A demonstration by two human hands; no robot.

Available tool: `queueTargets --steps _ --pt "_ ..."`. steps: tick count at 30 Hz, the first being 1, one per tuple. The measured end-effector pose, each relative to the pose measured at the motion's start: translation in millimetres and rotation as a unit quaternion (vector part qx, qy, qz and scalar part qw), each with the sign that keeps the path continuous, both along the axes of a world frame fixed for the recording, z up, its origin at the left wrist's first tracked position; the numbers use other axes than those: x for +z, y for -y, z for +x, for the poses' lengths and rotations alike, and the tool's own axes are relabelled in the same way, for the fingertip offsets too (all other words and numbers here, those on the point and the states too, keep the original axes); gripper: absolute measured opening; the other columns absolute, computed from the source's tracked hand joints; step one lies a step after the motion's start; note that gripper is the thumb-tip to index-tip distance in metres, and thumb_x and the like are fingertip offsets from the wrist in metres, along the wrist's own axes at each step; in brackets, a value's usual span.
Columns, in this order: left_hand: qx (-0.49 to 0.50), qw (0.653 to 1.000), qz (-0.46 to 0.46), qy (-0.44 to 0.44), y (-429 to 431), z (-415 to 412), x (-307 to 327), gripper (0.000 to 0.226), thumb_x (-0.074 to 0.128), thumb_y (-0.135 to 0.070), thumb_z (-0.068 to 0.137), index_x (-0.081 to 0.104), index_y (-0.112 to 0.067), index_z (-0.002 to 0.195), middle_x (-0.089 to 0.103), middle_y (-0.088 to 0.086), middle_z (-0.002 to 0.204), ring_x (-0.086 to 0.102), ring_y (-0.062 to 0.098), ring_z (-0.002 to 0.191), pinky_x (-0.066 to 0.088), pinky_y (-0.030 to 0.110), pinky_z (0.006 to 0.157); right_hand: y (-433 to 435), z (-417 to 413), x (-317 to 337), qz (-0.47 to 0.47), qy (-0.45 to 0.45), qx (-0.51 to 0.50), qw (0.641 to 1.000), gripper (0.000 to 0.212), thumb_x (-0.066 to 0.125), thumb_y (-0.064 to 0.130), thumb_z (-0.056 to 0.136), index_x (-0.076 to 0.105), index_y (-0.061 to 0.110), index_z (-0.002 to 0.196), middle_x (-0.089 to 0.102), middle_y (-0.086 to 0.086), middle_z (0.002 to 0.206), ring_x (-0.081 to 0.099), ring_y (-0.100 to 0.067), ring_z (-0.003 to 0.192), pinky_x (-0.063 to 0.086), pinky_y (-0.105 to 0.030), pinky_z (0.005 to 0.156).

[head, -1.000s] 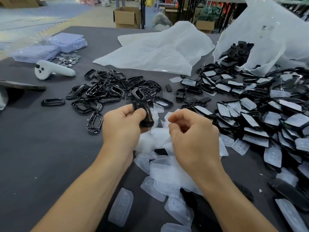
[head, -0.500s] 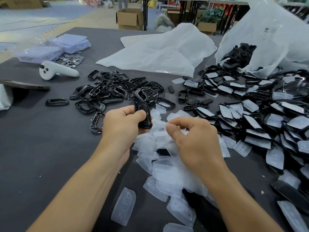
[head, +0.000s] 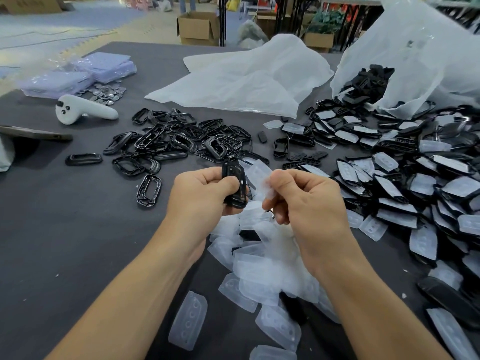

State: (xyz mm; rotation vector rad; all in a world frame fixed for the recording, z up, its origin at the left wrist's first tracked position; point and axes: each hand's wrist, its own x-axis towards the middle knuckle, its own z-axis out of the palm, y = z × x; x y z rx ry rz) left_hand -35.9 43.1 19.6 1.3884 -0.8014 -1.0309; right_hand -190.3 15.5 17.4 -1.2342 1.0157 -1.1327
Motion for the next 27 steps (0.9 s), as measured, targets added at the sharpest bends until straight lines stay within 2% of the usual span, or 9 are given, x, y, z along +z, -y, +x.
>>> queueTargets --steps 4,6,8,11,14,17,21,24,27 --pt "-0.011 1.0 0.003 -0.007 -0.4 -1.5 -0.5 0.027 0.065 0.001 0.093 0.081 -0.013 0.076 0.078 0.01 0.076 0.072 0.019 0.064 0.06 0.027 0.058 -1.7 0.3 1.5 0.014 -0.019 -0.043 0.999 0.024 0.073 0.022 0.094 0.073 0.009 0.075 0.05 0.0 0.045 0.038 -0.011 0.038 0.034 -0.017 0.04" --pt "-0.009 1.0 0.004 -0.001 0.0 -2.3 -1.4 0.025 0.066 0.001 0.092 0.081 -0.013 0.078 0.079 0.011 0.077 0.073 0.02 0.065 0.062 0.029 0.06 -1.6 -0.6 1.7 0.012 -0.02 -0.08 0.997 0.023 0.074 0.022 0.093 0.075 0.013 0.072 0.049 0.001 0.044 0.036 -0.008 0.035 0.032 -0.016 0.038" --pt "-0.002 1.0 0.006 0.007 0.1 -3.8 -2.4 0.024 0.067 0.001 0.091 0.082 -0.014 0.078 0.079 0.01 0.077 0.073 0.019 0.064 0.061 0.028 0.059 -1.8 -2.0 0.4 -0.038 -0.05 -0.125 0.99 0.024 0.073 0.026 0.094 0.075 0.02 0.07 0.057 0.0 0.048 0.04 -0.009 0.038 0.034 -0.018 0.04" --pt "-0.009 1.0 0.0 0.022 -1.3 -9.3 -3.0 0.024 0.07 0.001 0.088 0.083 -0.016 0.078 0.078 0.009 0.074 0.071 0.017 0.06 0.06 0.026 0.057 -3.8 -1.8 -4.0 -0.163 -0.137 -0.183 0.96 0.02 0.072 0.032 0.095 0.076 0.028 0.076 0.064 0.001 0.06 0.054 -0.018 0.053 0.046 -0.031 0.05" --pt "-0.029 0.999 -0.013 0.042 -3.7 -12.6 -3.7 0.02 0.073 -0.003 0.087 0.082 -0.015 0.075 0.076 0.007 0.069 0.07 0.016 0.06 0.058 0.025 0.058 -9.8 3.5 -6.6 -0.221 -0.185 -0.137 0.948 0.014 0.073 0.038 0.091 0.077 0.033 0.078 0.069 0.011 0.067 0.061 -0.014 0.062 0.05 -0.034 0.058" --pt "-0.03 0.998 -0.019 0.046 -3.8 -8.3 -3.9 0.013 0.076 -0.007 0.085 0.081 -0.014 0.076 0.076 0.013 0.073 0.071 0.02 0.063 0.06 0.028 0.061 -10.7 5.5 -4.7 -0.195 -0.185 -0.045 0.962 0.011 0.071 0.05 0.087 0.077 0.046 0.08 0.069 0.02 0.071 0.063 -0.007 0.07 0.044 -0.016 0.061" --pt "-0.045 0.997 -0.031 0.057 -3.3 -6.3 -4.9 0.013 0.077 -0.008 0.087 0.082 -0.017 0.078 0.074 0.011 0.067 0.066 0.014 0.058 0.056 0.024 0.059 -5.6 2.0 -4.3 -0.156 -0.152 -0.023 0.976 0.009 0.079 0.032 0.088 0.079 0.032 0.079 0.071 0.014 0.068 0.063 -0.006 0.063 0.048 -0.019 0.06" --pt "-0.082 0.992 -0.037 0.084 -4.4 -10.0 -6.1 0.015 0.075 -0.016 0.093 0.082 -0.017 0.081 0.075 0.012 0.068 0.068 0.016 0.062 0.059 0.029 0.061 -7.1 1.1 -3.3 -0.161 -0.164 -0.048 0.972 0.013 0.083 0.028 0.081 0.077 0.035 0.089 0.071 0.012 0.079 0.063 -0.011 0.068 0.054 -0.028 0.063" --pt "-0.098 0.991 -0.038 0.083 -4.7 -10.2 -7.3 0.016 0.073 -0.014 0.096 0.081 -0.012 0.082 0.073 0.021 0.071 0.067 0.019 0.062 0.059 0.029 0.061 -6.1 -0.7 -0.1 -0.211 -0.216 -0.019 0.953 0.03 0.079 0.024 0.085 0.076 0.041 0.109 0.064 0.018 0.096 0.058 -0.005 0.086 0.045 -0.015 0.072"
